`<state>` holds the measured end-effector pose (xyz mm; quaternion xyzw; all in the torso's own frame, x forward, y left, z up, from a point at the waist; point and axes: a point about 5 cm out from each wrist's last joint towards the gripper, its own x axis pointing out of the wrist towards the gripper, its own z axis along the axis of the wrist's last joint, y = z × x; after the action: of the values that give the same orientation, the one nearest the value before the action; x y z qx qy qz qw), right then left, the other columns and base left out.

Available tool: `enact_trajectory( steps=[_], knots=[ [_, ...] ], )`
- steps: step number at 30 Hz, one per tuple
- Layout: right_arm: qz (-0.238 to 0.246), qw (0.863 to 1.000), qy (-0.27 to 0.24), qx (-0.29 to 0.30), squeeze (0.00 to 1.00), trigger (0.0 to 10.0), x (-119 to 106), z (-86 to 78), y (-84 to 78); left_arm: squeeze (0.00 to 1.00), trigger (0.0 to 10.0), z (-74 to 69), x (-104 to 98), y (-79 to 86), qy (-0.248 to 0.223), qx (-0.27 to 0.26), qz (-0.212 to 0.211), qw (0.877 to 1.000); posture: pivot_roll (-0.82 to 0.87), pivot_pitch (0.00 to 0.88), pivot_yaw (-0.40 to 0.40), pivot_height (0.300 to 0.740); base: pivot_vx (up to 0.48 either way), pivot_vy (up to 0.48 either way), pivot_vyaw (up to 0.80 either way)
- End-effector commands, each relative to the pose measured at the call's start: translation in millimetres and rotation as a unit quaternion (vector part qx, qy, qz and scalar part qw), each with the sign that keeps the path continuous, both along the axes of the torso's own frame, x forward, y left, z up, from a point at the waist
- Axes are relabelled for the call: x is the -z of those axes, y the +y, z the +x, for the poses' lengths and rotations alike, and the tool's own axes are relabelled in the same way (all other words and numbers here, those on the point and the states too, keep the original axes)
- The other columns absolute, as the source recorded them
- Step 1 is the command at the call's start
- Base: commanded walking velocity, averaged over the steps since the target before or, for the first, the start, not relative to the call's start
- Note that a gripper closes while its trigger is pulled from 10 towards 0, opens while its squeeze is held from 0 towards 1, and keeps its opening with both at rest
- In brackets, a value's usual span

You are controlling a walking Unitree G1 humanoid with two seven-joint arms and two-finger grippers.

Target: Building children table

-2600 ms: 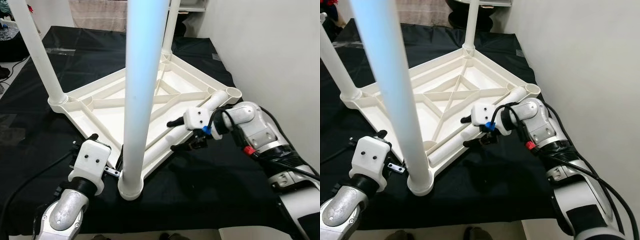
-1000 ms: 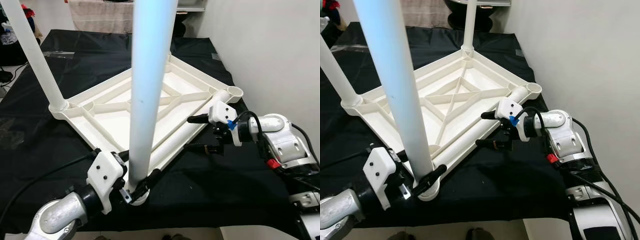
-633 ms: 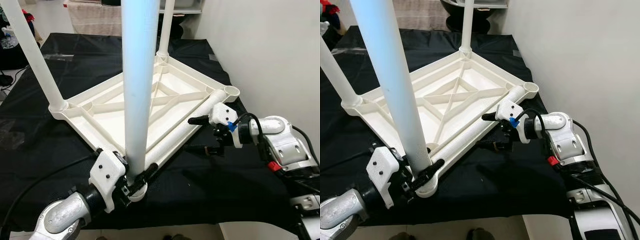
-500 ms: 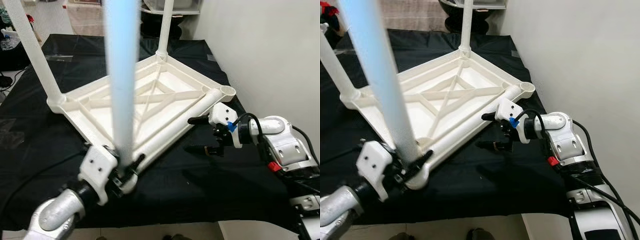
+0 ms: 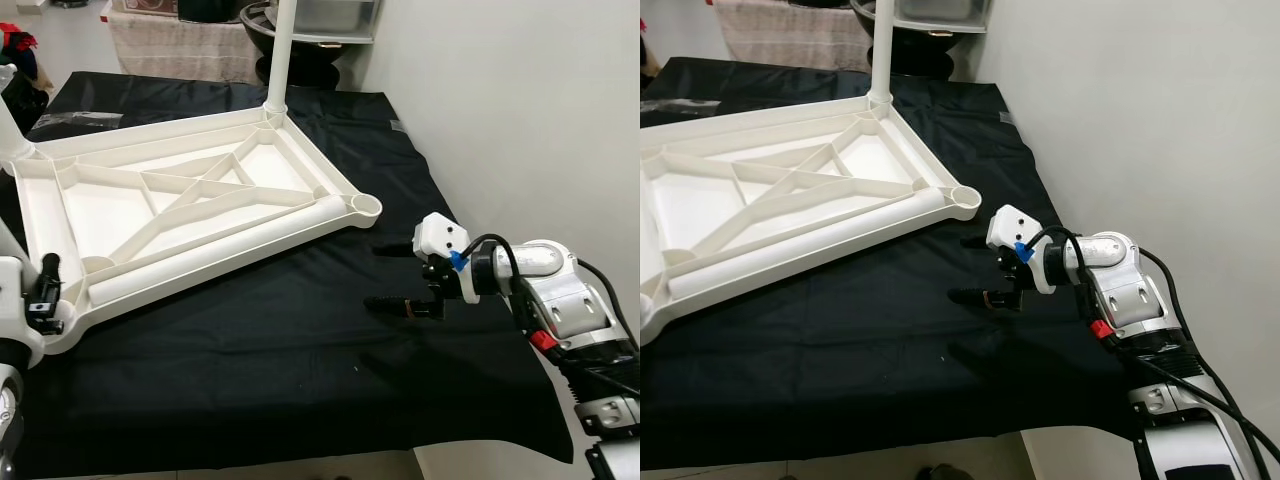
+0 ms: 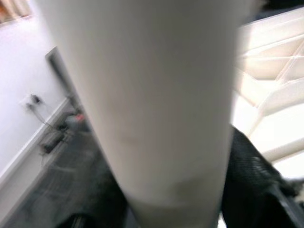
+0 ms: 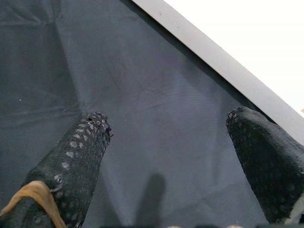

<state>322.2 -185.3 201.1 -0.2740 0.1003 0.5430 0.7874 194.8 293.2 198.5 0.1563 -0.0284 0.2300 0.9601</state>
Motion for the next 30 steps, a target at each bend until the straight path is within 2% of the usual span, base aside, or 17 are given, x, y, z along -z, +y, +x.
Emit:
enact_trajectory(
  steps=[1, 7, 11, 13, 15, 17, 19, 21, 22, 23, 24, 25, 27, 28, 30],
  knots=[
    [0.000, 1.000, 0.009, -0.002, 0.00, 10.0, 5, -3.2, 0.5, 1.00, 10.0, -9.3, 8, 20.4, 0.032, -0.084, 0.035, 0.995, 0.02, 0.116, -0.096, 0.740, 0.000, 0.000, 0.00],
    [-0.006, 1.000, 0.003, -0.018, 0.00, 10.0, 6, -2.5, 9.4, 1.00, 10.0, 0.4, 7, 12.7, 0.012, -0.079, 0.011, 0.997, 0.02, 0.120, -0.099, 0.740, 0.000, 0.000, 0.00],
    [-0.009, 1.000, -0.005, -0.023, 0.00, 10.0, 5, 0.1, 14.7, 1.00, 10.0, 1.7, 6, 9.6, 0.005, -0.075, 0.008, 0.997, 0.02, 0.120, -0.099, 0.740, 0.000, 0.000, 0.00],
    [-0.003, 0.999, -0.018, -0.034, 0.00, 10.0, 4, 5.1, 29.3, 1.00, 10.0, 1.0, 4, -6.1, -0.009, -0.051, 0.003, 0.999, 0.03, 0.130, -0.102, 0.740, 0.000, 0.000, 0.00],
    [0.000, 0.999, -0.022, -0.039, 0.00, 10.0, 3, 6.7, 34.9, 1.00, 10.0, 0.3, 4, -12.6, -0.014, -0.041, 0.001, 0.999, 0.03, 0.130, -0.102, 0.740, 0.000, 0.000, 0.00],
    [0.005, 0.998, -0.027, -0.049, 0.00, 10.0, 4, 9.5, 47.3, 1.00, 10.0, -5.6, 5, -33.1, -0.019, -0.019, -0.004, 1.000, 0.04, 0.137, -0.103, 0.740, 0.000, 0.000, 0.00],
    [0.005, 0.998, -0.027, -0.049, 0.00, 10.0, 4, 9.5, 47.3, 1.00, 10.0, -5.6, 5, -33.1, -0.019, -0.019, -0.004, 1.000, 0.04, 0.137, -0.103, 0.740, 0.000, 0.000, 0.00],
    [0.007, 0.998, -0.026, -0.060, 0.00, 10.0, 4, 10.0, 54.7, 1.00, 10.0, -18.3, 12, -51.4, -0.006, -0.006, -0.025, 1.000, 0.05, 0.148, -0.101, 0.740, 0.000, 0.000, 0.00],
    [0.007, 0.998, -0.026, -0.060, 0.00, 10.0, 4, 10.0, 54.7, 1.00, 10.0, -18.3, 12, -51.4, -0.006, -0.006, -0.025, 1.000, 0.05, 0.148, -0.101, 0.740, 0.000, 0.000, 0.00],
    [0.010, 0.998, -0.026, -0.064, 0.00, 10.0, 5, 10.4, 57.2, 1.00, 10.0, -28.1, 20, -58.0, 0.011, -0.006, -0.041, 0.999, 0.06, 0.152, -0.099, 0.740, 0.000, 0.000, 0.00],
    [0.028, 0.997, -0.033, -0.068, 0.00, 10.0, 3, 12.0, 62.3, 1.00, 10.0, -44.6, 31, -62.4, 0.040, -0.020, -0.066, 0.997, 0.06, 0.156, -0.098, 0.740, 0.000, 0.000, 0.00],
    [0.028, 0.997, -0.033, -0.068, 0.00, 10.0, 3, 12.0, 62.3, 1.00, 10.0, -44.6, 31, -62.4, 0.040, -0.020, -0.066, 0.997, 0.06, 0.156, -0.098, 0.740, 0.000, 0.000, 0.00],
    [0.065, 0.994, -0.038, -0.074, 0.00, 10.0, -2, 13.1, 69.4, 1.00, 10.0, -56.8, 36, -59.5, 0.056, -0.043, -0.074, 0.995, 0.07, 0.159, -0.096, 0.740, 0.000, 0.000, 0.00],
    [0.065, 0.994, -0.038, -0.074, 0.00, 10.0, -2, 13.1, 69.4, 1.00, 10.0, -56.8, 36, -59.5, 0.056, -0.043, -0.074, 0.995, 0.07, 0.159, -0.096, 0.740, 0.000, 0.000, 0.00],
    [0.091, 0.992, -0.040, -0.081, 0.00, 10.0, -5, 13.4, 75.3, 1.00, 10.0, -63.3, 34, -50.5, 0.054, -0.068, -0.064, 0.994, 0.08, 0.159, -0.097, 0.740, 0.000, 0.000, 0.23]
  ],
)
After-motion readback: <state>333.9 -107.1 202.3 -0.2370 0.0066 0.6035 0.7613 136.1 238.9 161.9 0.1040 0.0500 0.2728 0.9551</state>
